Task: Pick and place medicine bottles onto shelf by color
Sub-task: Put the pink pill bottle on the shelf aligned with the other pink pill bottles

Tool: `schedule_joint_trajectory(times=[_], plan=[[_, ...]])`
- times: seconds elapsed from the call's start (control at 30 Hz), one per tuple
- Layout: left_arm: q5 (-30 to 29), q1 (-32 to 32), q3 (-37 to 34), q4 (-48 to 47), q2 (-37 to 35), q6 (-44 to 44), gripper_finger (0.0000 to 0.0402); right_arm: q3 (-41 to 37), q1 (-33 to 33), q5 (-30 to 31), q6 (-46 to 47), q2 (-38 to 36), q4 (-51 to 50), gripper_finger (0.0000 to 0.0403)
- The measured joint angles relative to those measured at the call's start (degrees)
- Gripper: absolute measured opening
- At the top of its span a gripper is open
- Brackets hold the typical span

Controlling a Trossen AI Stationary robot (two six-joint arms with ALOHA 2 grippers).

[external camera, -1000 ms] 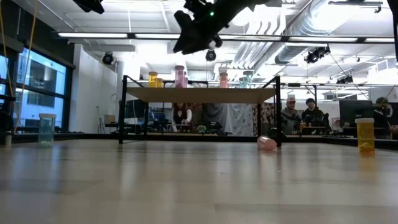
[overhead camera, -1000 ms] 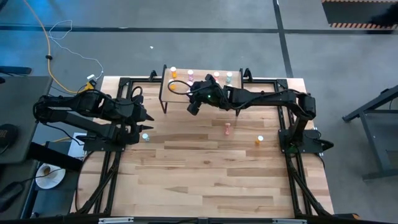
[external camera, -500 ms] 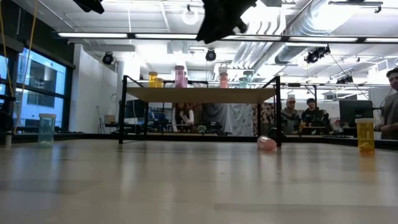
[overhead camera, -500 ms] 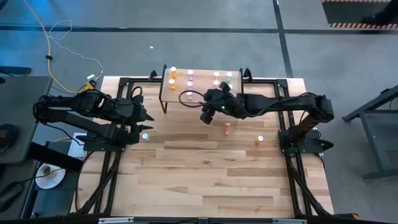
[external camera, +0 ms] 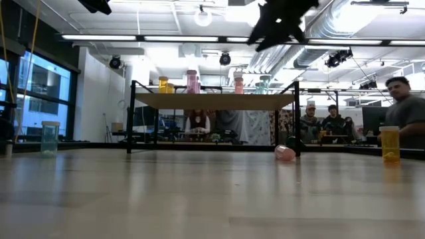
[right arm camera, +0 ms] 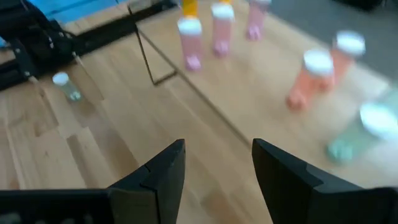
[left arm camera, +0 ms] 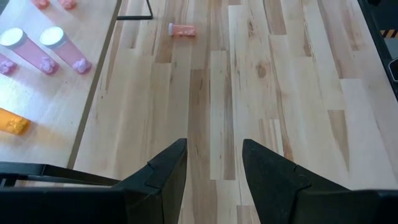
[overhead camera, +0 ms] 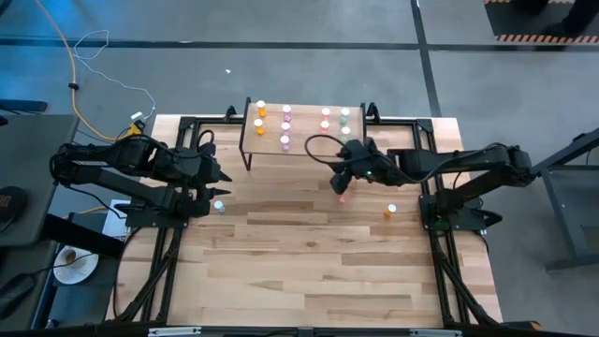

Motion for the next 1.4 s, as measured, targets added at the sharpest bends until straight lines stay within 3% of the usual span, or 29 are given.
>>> schedule_joint_trajectory(times=[0.33, 0.67, 1.1, 1.4], plan=[[0.0, 0.0, 0.0, 0.0, 0.0, 0.0, 0.0147, -1.7, 0.0, -6.0, 18.7, -2.2, -14.0, 0.0184], [0.0, 0.0, 0.0, 0.0, 0.0, 0.0, 0.0147, -1.7, 0.0, -8.9, 33.4, -1.0, -24.3, 0.0239], [0.0, 0.0, 0.0, 0.0, 0.0, 0.0, 0.0147, -1.7, -0.6, -11.9, 34.4, 12.2, -23.4, 0.0216], [0.0, 0.0, 0.0, 0.0, 0.0, 0.0, 0.0147, -1.7, -0.4, -12.3, 31.5, 15.8, -22.5, 0.0211]])
